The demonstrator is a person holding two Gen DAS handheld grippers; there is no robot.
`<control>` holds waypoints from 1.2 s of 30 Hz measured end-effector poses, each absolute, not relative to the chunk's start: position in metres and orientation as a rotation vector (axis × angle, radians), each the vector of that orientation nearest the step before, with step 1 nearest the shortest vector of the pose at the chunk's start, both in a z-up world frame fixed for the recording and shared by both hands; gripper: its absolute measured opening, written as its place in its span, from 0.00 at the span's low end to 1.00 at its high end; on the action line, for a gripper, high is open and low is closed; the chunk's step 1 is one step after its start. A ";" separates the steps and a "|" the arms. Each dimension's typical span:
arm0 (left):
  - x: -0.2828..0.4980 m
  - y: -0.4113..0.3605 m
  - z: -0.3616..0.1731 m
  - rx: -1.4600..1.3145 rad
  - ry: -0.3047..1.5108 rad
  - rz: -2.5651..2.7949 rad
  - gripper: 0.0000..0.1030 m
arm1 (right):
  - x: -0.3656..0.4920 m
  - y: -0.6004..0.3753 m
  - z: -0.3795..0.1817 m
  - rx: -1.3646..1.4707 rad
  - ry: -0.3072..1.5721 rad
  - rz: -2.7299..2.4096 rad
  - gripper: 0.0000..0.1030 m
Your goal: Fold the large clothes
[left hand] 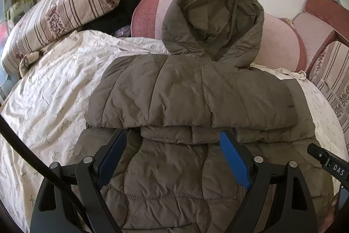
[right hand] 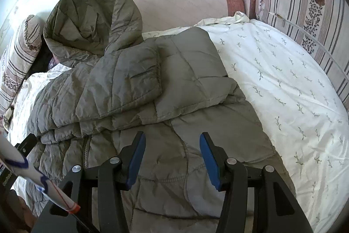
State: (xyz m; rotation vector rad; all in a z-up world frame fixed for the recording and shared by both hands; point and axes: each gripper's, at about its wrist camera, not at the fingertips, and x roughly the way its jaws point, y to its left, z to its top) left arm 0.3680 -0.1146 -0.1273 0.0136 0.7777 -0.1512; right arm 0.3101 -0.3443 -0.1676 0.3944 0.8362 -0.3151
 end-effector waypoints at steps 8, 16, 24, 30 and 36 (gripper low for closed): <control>0.380 -0.112 -0.144 -0.008 0.817 -0.148 0.84 | 0.319 -0.346 -0.190 0.401 0.885 -0.318 0.54; 0.393 -0.112 -0.149 -0.006 0.815 -0.149 0.84 | 0.334 -0.339 -0.209 0.362 0.919 -0.313 0.59; 0.409 -0.097 -0.146 -0.024 0.796 -0.114 0.84 | 0.340 -0.334 -0.209 0.341 0.916 -0.300 0.58; 0.415 -0.076 -0.135 -0.081 0.776 -0.077 0.84 | 0.333 -0.330 -0.188 0.332 0.853 -0.274 0.51; 0.414 -0.063 -0.123 -0.109 0.758 -0.068 0.84 | 0.308 -0.318 -0.167 0.345 0.799 -0.277 0.51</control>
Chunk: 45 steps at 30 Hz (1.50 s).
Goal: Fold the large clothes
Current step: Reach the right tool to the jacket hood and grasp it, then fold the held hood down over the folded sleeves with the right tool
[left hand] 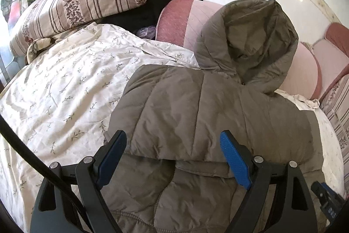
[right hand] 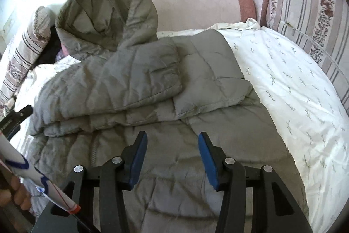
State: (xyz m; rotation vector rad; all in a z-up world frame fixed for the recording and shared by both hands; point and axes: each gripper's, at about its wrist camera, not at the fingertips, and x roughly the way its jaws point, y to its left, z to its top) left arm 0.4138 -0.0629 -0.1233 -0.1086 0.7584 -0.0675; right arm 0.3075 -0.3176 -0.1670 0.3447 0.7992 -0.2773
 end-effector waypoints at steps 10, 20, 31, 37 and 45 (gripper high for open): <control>0.407 -0.052 -0.111 -0.102 0.753 -0.073 0.84 | 0.291 -0.308 -0.106 0.355 0.777 -0.268 0.51; 0.409 -0.025 -0.101 -0.157 0.738 -0.043 0.84 | 0.361 -0.313 0.029 0.434 0.701 -0.199 0.51; 0.416 -0.028 -0.107 -0.120 0.730 -0.018 0.84 | 0.524 -0.344 0.049 0.651 0.682 -0.172 0.57; 0.425 -0.032 -0.111 -0.095 0.725 -0.021 0.84 | 0.586 -0.376 0.026 0.816 0.678 -0.212 0.69; 0.431 -0.039 -0.120 -0.058 0.729 -0.021 0.84 | 0.629 -0.388 -0.020 0.965 0.664 -0.156 0.65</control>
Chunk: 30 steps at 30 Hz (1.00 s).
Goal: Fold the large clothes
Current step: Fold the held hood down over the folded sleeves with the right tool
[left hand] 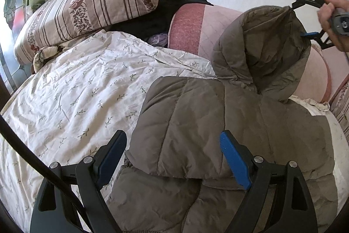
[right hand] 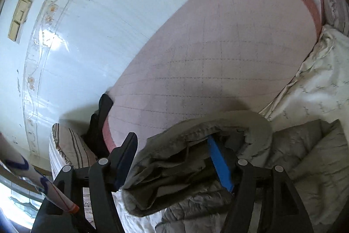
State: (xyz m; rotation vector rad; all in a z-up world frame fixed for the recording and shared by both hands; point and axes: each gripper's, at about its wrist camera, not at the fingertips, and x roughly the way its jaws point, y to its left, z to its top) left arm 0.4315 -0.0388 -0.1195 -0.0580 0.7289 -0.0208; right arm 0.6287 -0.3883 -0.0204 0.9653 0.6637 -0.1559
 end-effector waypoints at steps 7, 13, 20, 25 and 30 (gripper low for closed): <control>0.430 -0.042 -0.119 -0.048 0.723 -0.020 0.84 | 0.595 -0.375 -0.018 0.908 0.651 -0.087 0.16; 0.426 -0.039 -0.114 -0.067 0.714 -0.024 0.84 | 0.525 -0.357 -0.006 0.808 0.602 -0.039 0.10; 0.425 -0.033 -0.113 -0.100 0.712 -0.027 0.84 | 0.430 -0.331 -0.026 0.753 0.553 0.037 0.08; 0.425 -0.037 -0.114 -0.127 0.716 -0.053 0.84 | 0.366 -0.317 -0.078 0.783 0.543 0.062 0.07; 0.426 -0.050 -0.124 -0.177 0.745 -0.127 0.84 | 0.340 -0.303 -0.140 0.735 0.616 0.011 0.07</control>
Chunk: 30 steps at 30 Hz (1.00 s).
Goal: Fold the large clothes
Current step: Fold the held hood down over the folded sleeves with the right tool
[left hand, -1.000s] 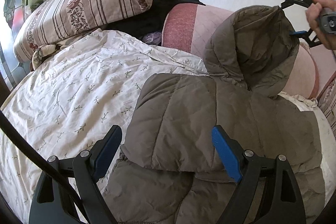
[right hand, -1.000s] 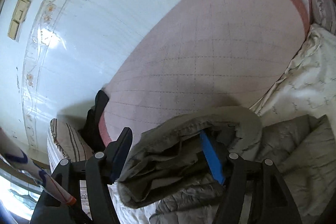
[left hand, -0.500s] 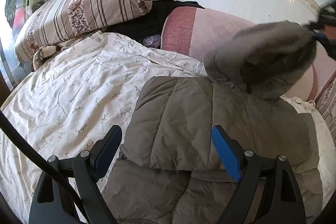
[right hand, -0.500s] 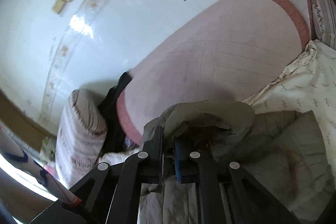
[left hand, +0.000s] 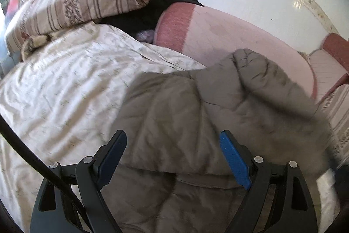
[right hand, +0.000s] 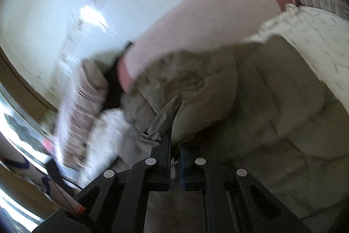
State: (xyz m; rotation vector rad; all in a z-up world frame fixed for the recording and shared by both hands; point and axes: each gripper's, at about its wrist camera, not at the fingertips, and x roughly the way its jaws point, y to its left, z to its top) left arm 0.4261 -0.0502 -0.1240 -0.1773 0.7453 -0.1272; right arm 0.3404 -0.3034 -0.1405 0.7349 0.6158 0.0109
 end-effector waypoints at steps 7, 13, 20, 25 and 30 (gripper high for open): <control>0.429 -0.082 -0.141 -0.125 0.722 -0.138 0.84 | 0.346 -0.307 -0.196 0.710 0.726 -0.013 0.06; 0.449 -0.110 -0.165 0.028 0.783 -0.103 0.84 | 0.348 -0.311 -0.208 0.686 0.757 -0.014 0.07; 0.448 -0.117 -0.171 0.105 0.799 -0.088 0.85 | 0.342 -0.330 -0.183 0.674 0.781 -0.041 0.22; 0.449 -0.115 -0.171 0.100 0.803 -0.089 0.85 | 0.323 -0.340 -0.142 0.577 0.648 -0.199 0.22; 0.447 -0.115 -0.171 0.093 0.802 -0.088 0.85 | 0.335 -0.342 -0.135 0.496 0.491 -0.159 0.22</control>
